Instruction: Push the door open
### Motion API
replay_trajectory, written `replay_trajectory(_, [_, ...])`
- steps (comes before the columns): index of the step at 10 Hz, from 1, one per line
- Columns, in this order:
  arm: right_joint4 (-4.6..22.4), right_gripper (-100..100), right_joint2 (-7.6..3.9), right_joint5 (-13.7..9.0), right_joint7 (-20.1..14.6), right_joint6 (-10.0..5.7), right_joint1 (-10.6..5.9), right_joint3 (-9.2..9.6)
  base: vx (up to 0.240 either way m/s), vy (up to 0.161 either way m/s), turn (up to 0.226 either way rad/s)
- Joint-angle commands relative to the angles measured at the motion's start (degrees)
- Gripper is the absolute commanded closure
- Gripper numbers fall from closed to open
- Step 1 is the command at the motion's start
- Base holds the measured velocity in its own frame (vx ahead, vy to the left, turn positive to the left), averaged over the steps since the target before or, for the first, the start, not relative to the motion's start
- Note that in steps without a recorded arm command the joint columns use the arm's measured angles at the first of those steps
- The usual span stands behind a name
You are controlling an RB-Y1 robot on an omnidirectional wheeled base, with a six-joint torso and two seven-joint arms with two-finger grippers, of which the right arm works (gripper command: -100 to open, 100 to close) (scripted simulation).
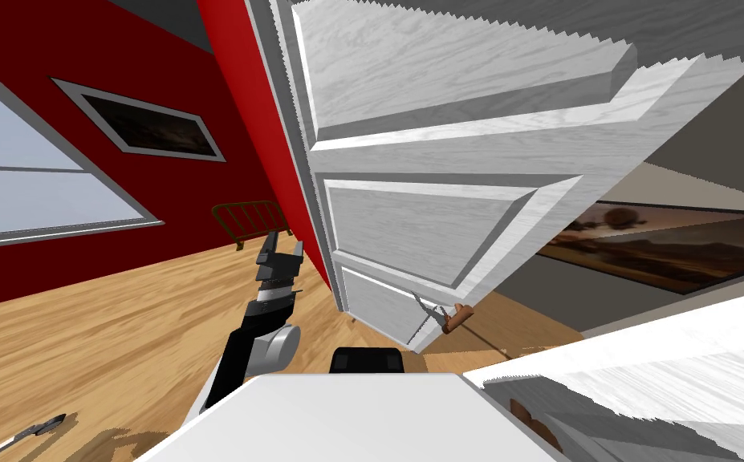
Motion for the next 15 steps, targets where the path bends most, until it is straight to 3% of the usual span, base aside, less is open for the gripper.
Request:
replay_trajectory(1, [1.1,100,-0.79,-0.9,0.6,-0.45,-0.49,-1.63,-0.075,-0.101,-0.017])
replay_trajectory(3, [1.1,100,-0.79,-0.9,0.6,-0.45,-0.49,-1.63,-0.029,-0.049,0.016])
replay_trajectory(4, [2.0,100,-1.08,-1.5,1.2,-0.51,-1.66,-2.55,-0.029,-0.072,0.007])
replay_trajectory(8, [2.7,100,-1.27,-1.8,1.6,-0.55,-2.44,-3.16,-0.017,-0.032,-0.002])
replay_trajectory(15, [2.7,100,-1.27,-1.8,1.6,-0.55,-2.44,-3.16,-0.003,-0.003,0.004])
